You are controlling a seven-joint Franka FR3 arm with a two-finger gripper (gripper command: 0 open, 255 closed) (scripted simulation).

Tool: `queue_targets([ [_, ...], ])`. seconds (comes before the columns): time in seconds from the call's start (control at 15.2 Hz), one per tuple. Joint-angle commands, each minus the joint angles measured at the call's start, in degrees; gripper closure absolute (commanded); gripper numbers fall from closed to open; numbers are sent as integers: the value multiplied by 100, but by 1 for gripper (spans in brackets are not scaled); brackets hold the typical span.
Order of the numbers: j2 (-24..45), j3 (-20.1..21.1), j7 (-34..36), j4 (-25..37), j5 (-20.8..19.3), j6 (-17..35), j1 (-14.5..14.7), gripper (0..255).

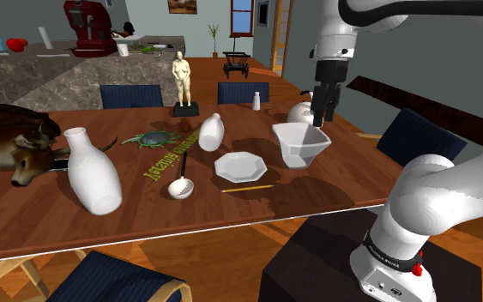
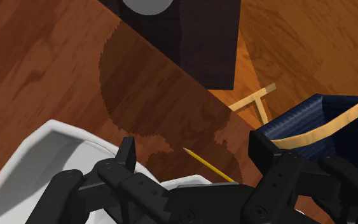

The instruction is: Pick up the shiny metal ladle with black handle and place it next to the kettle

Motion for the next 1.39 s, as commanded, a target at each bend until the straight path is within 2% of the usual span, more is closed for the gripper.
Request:
queue_targets([
  [0.0, 0, 0, 0, 0, 0, 0, 0, 0],
  [0.4, 434, 756, 1090, -295, 530, 1089, 31, 0],
  [0.73, 1082, 1366, 1971, -276, 811, 2029, 29, 0],
  [1.06, 1943, 1947, 2877, -18, 866, 2928, -51, 0],
  [1.32, 2748, 2376, 3669, 352, 683, 3570, -172, 0],
])
